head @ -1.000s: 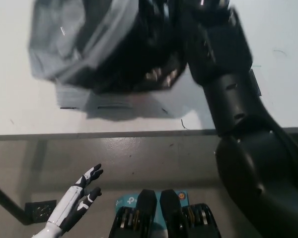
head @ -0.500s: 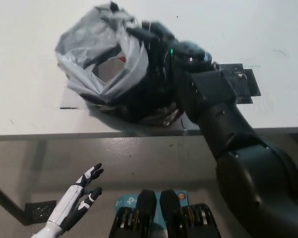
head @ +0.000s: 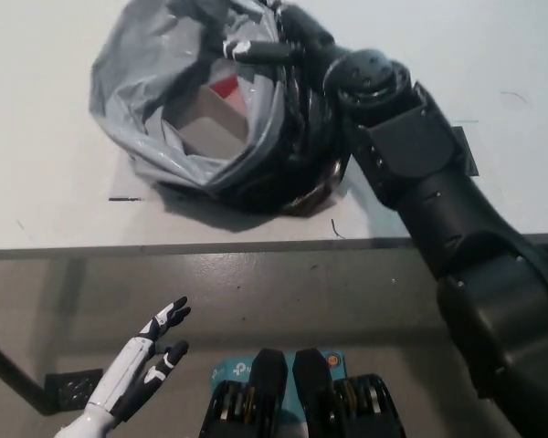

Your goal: Use the right hand to pick up a small rectangular container and put it into a plastic bag and lift the bag

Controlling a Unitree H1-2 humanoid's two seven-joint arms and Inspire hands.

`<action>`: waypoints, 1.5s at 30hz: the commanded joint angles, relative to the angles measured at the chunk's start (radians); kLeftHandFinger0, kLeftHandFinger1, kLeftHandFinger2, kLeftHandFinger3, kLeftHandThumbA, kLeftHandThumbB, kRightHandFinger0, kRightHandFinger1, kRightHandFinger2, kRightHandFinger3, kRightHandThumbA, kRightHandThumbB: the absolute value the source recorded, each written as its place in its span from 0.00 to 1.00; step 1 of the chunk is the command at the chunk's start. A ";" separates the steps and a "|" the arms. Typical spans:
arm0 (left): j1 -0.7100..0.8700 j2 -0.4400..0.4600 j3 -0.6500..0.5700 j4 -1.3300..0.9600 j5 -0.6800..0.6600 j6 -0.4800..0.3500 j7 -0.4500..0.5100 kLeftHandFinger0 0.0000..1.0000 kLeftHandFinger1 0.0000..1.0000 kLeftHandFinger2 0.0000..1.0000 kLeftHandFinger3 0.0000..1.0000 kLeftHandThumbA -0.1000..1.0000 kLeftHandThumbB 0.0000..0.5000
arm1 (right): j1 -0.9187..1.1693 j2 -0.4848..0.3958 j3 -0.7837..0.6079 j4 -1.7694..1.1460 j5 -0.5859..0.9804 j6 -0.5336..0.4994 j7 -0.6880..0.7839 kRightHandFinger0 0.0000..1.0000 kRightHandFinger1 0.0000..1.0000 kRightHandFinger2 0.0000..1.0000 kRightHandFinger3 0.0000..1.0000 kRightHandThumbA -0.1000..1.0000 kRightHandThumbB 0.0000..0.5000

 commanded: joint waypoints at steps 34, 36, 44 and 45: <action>-0.132 0.037 0.026 -0.020 -0.002 0.016 -0.005 0.84 1.00 1.00 1.00 0.98 1.00 | 0.076 -0.510 0.030 -1.344 -0.173 0.228 0.209 1.00 1.00 1.00 1.00 1.00 0.88; -0.143 0.039 0.030 -0.026 -0.006 0.028 -0.007 0.87 1.00 1.00 1.00 0.99 1.00 | 0.196 -0.567 -0.060 -1.521 -0.120 0.228 0.220 1.00 1.00 1.00 1.00 1.00 0.80; -0.210 0.036 0.043 0.010 -0.030 -0.013 0.000 1.00 1.00 1.00 1.00 1.00 0.95 | 0.612 -0.673 -0.322 -1.909 0.054 0.228 0.130 1.00 1.00 1.00 1.00 1.00 0.76; -0.220 0.035 0.046 0.013 -0.034 -0.011 0.002 1.00 1.00 1.00 1.00 1.00 0.96 | 0.649 -0.662 -0.338 -1.930 0.077 0.216 0.113 1.00 1.00 1.00 1.00 1.00 0.80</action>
